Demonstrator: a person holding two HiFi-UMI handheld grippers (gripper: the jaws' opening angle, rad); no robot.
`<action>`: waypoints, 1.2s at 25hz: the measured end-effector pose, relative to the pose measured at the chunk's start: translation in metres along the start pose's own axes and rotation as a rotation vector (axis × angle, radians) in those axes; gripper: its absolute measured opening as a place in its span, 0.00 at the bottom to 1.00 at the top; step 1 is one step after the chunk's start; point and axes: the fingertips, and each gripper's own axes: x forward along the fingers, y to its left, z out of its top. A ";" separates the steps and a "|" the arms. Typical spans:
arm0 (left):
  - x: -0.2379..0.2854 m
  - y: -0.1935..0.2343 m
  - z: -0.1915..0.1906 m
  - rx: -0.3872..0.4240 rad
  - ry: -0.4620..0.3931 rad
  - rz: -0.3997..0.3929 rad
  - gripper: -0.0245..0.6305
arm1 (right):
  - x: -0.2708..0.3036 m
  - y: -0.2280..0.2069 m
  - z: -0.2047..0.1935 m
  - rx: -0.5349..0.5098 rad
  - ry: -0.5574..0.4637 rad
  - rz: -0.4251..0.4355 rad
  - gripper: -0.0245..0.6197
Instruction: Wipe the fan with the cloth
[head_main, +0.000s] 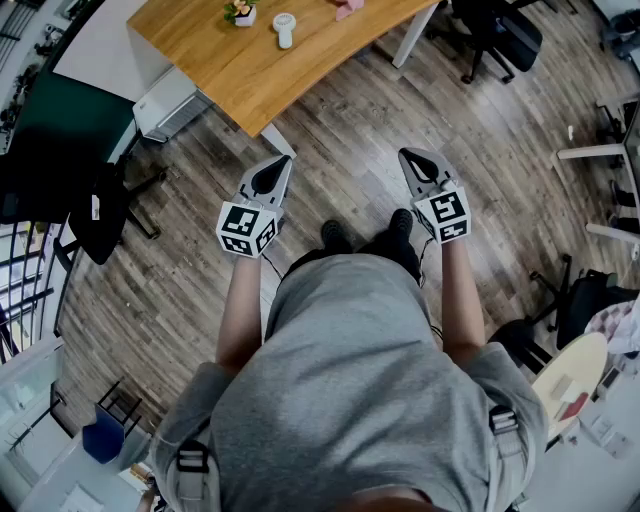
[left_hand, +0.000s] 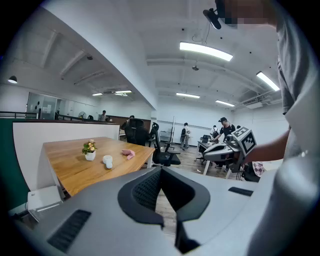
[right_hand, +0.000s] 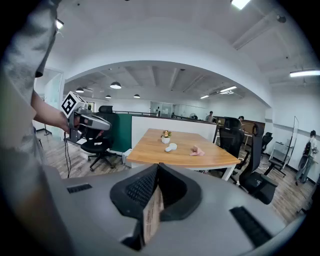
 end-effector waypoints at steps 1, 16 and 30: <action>-0.001 0.001 0.000 0.000 -0.001 -0.001 0.07 | 0.000 0.002 0.002 0.000 -0.003 0.002 0.04; -0.005 0.005 -0.004 0.009 -0.002 -0.001 0.07 | 0.006 0.023 0.003 -0.016 -0.003 0.046 0.05; -0.005 0.002 -0.008 0.012 0.013 -0.001 0.14 | 0.004 0.025 0.002 -0.032 -0.010 0.026 0.15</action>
